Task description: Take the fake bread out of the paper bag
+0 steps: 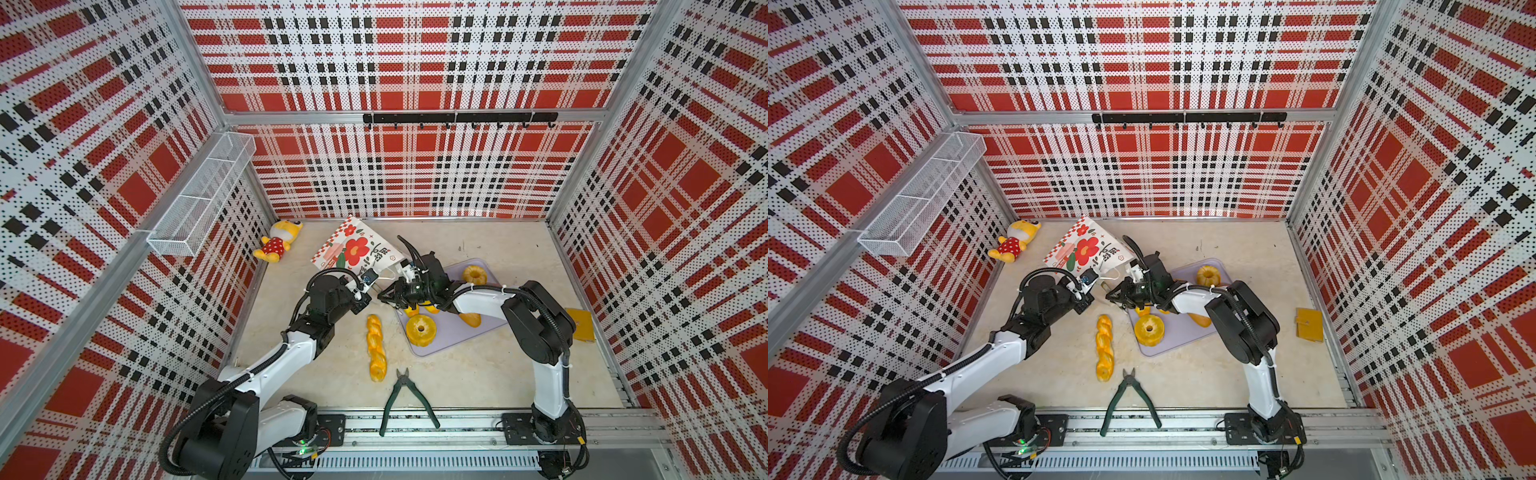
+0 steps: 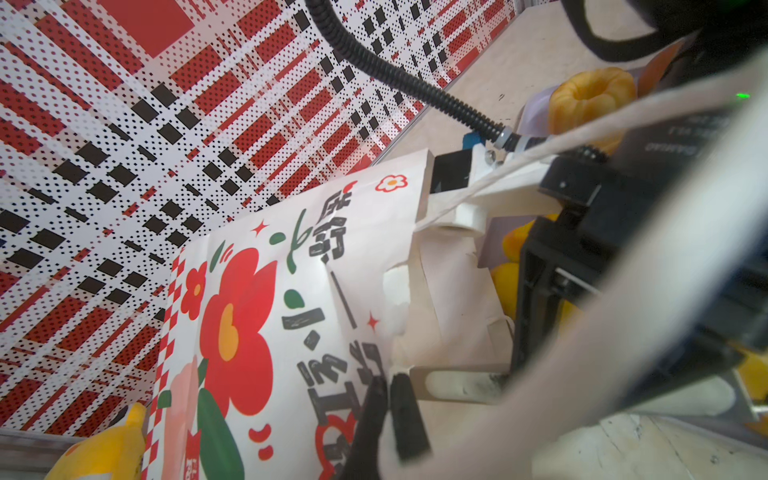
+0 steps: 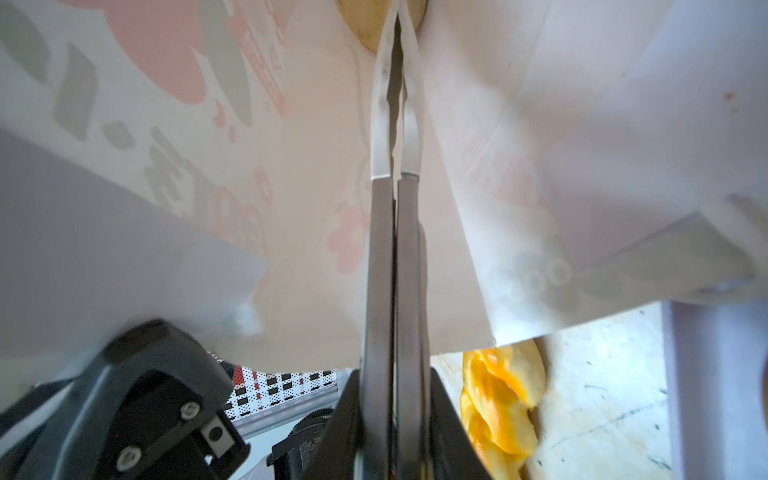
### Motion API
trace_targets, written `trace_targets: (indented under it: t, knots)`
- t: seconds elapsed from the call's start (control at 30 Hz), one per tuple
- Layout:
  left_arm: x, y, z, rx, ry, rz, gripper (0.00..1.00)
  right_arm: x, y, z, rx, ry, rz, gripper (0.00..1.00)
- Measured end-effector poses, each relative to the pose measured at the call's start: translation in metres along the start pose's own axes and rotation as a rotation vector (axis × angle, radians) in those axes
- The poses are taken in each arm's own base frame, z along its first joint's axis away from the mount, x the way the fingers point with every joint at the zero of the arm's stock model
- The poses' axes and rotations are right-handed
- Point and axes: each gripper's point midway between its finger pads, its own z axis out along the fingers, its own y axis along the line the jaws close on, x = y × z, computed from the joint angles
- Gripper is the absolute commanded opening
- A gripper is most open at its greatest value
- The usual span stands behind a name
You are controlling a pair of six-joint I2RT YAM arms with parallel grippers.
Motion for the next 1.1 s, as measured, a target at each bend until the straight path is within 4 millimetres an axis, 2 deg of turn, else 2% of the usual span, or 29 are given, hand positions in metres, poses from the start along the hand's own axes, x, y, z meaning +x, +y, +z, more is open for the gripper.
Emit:
trace_targets:
  t: [0.23,0.47,0.57,0.83,1.03,1.1]
  knots:
    - [0.0,0.001,0.002,0.001,0.002,0.0,0.0,0.005,0.004,-0.007,-0.005,-0.029,-0.046,0.07]
    - [-0.007,0.006,0.005,-0.006,-0.008,0.002,0.0,0.015,0.0,0.003,0.05,-0.028,-0.129,0.05]
    - [-0.007,0.005,0.005,-0.002,-0.009,0.007,0.0,0.013,0.006,0.011,0.047,-0.021,-0.153,0.04]
    - [-0.01,0.006,0.003,-0.003,-0.018,0.026,0.0,-0.012,0.023,0.035,0.027,-0.026,-0.188,0.04]
    - [-0.009,0.009,0.003,-0.009,-0.018,0.019,0.0,-0.011,0.015,0.048,0.025,-0.015,-0.184,0.04]
    - [-0.005,0.016,0.001,-0.021,-0.013,0.001,0.0,-0.008,0.013,0.053,0.027,-0.012,-0.189,0.04]
